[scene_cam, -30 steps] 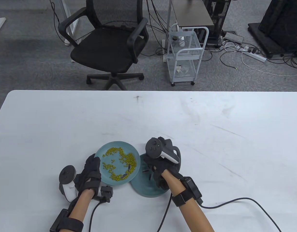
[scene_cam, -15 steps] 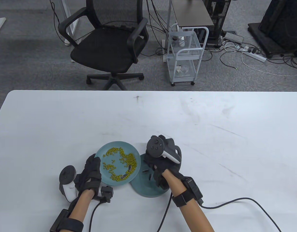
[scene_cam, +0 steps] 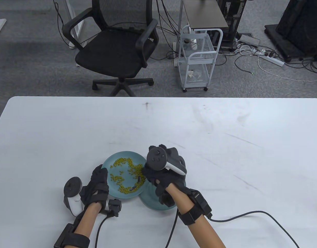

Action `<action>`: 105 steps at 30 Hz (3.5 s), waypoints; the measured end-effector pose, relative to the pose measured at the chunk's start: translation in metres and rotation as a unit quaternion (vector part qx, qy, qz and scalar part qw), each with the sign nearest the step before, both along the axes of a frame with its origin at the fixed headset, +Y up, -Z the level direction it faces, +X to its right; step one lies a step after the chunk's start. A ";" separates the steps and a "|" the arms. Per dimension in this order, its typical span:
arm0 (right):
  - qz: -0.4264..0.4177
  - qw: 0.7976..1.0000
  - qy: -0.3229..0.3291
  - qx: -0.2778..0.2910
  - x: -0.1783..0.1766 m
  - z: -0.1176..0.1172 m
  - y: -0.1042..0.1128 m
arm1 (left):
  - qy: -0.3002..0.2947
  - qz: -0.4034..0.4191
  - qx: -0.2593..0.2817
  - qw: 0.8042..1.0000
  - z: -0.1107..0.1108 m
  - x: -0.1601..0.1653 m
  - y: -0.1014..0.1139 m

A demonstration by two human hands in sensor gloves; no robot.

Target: Pick sunflower seeds with hand pinch into plate

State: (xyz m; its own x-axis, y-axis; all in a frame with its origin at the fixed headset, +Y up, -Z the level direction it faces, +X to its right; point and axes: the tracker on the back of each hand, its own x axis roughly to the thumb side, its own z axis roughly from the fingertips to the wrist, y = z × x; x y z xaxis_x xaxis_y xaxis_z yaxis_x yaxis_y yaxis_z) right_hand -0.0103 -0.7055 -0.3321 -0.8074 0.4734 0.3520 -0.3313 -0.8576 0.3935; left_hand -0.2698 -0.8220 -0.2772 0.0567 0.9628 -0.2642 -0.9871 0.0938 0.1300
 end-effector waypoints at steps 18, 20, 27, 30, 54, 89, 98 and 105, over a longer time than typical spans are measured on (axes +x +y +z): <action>0.106 0.994 0.030 0.011 -0.062 0.003 -0.005 | 0.011 0.018 0.003 1.000 0.002 0.000 0.000; 0.122 0.991 0.032 0.034 -0.065 0.005 -0.007 | 0.011 0.017 0.003 1.000 0.003 0.000 0.001; 0.124 0.990 0.033 0.053 -0.066 0.002 -0.007 | 0.010 0.016 0.008 1.000 0.003 0.001 0.001; 0.116 0.991 0.028 0.054 -0.065 -0.001 -0.007 | 0.008 0.020 0.009 1.000 0.004 0.002 0.002; 0.061 0.994 0.018 0.090 -0.034 0.009 0.026 | 0.002 -0.001 0.009 1.000 0.002 0.002 0.003; 0.052 0.997 -0.009 0.057 0.050 0.057 -0.042 | 0.002 0.008 0.010 1.000 0.000 0.000 0.004; 0.024 0.997 -0.012 0.068 0.053 0.059 -0.029 | 0.000 0.010 0.010 1.000 0.000 0.001 0.004; 0.010 0.996 -0.010 0.083 0.055 0.058 -0.015 | -0.005 0.014 0.010 1.000 0.000 0.002 0.005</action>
